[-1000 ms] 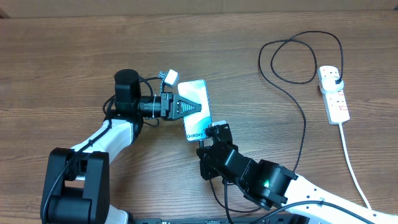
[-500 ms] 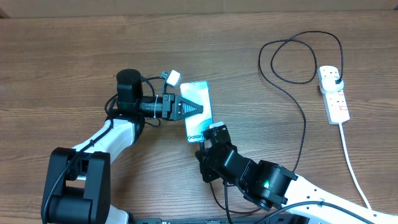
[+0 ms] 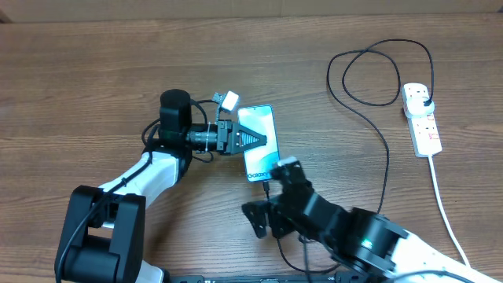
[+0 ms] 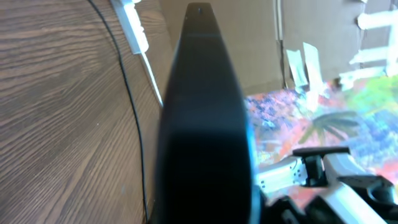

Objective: Plug charger to phone and switch on socket
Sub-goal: 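Lower the phone flat onto the table with the left gripper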

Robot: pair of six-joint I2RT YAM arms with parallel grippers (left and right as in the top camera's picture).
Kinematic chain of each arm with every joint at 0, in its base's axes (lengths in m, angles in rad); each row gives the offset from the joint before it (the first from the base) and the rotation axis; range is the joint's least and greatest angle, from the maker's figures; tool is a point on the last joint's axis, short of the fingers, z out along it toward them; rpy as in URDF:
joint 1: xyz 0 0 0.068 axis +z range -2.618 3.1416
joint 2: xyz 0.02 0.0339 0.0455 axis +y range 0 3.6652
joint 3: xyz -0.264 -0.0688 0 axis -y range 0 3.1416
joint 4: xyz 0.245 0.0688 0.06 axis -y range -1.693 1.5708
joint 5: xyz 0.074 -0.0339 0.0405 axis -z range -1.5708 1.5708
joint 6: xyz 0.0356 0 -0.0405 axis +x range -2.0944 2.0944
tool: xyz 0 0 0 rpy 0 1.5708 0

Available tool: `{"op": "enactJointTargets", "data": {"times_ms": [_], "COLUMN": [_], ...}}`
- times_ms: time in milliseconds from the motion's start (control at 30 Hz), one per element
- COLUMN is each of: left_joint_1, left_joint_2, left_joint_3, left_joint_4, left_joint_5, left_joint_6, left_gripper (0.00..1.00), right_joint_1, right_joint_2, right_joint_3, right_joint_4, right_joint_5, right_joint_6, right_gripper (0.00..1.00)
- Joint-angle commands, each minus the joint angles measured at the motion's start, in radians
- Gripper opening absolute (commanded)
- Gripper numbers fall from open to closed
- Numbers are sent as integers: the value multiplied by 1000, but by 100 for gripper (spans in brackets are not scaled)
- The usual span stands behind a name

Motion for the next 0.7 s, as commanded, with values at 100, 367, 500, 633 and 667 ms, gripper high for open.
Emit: {"op": "enactJointTargets", "data": {"times_ms": [100,367,500,633,667], "left_joint_1": [-138,-177,-133,-68,-53], "left_joint_2": [-5,-4,-4,-4,-4], "left_joint_3": [-3,17,26,26,26], "left_joint_4": [5,-298,-529,-590,-590], "left_joint_5": [-222,-478,-588,-593,-592], "left_joint_6": [-41,215,370,451,457], "left_gripper": [4,4,4,4,4], "right_joint_1": [-3,-3,-3,-3,-3], "right_joint_2": [-255,-496,-511,-511,-511], "right_joint_3": [35,35,35,35,35], "right_joint_4": [-147,-387,-411,-392,-388], "right_joint_5": [48,179,179,183,184], "right_joint_6": [25,198,218,218,218], "right_gripper": [100,100,100,100,100]}}
